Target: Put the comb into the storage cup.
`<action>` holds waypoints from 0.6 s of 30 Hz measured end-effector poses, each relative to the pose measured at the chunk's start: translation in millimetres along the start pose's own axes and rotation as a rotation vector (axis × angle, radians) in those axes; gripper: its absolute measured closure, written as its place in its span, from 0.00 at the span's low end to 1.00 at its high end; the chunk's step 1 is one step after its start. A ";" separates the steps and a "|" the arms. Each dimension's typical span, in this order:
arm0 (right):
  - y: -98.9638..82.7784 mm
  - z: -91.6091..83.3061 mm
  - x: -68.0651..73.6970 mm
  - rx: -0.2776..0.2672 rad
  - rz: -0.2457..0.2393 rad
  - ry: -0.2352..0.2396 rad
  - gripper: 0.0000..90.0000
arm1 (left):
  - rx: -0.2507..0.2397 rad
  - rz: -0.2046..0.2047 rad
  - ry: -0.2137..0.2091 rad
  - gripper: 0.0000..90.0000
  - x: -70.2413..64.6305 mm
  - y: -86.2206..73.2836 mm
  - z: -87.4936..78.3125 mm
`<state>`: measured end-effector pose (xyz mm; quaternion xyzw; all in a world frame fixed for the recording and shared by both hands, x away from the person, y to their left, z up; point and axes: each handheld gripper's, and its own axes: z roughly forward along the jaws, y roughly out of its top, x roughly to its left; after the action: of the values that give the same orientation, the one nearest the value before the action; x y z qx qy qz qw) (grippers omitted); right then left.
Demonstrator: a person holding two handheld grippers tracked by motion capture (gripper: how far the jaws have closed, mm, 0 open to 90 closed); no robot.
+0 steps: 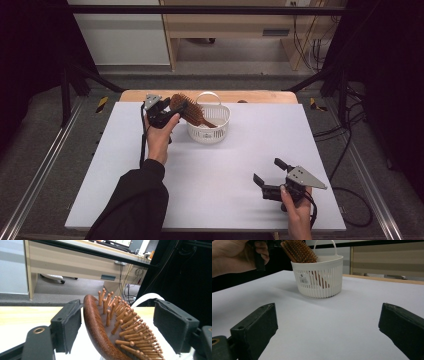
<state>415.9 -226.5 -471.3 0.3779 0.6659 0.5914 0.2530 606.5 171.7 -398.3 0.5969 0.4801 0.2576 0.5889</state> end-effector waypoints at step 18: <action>0.3 0.3 0.9 -0.001 -0.006 0.000 0.03 | 0.009 0.036 0.012 0.07 -6.1 2.3 -5.9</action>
<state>415.7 -225.6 -471.0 0.3758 0.6668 0.5909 0.2548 599.4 169.4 -393.5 0.6066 0.4741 0.2692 0.5786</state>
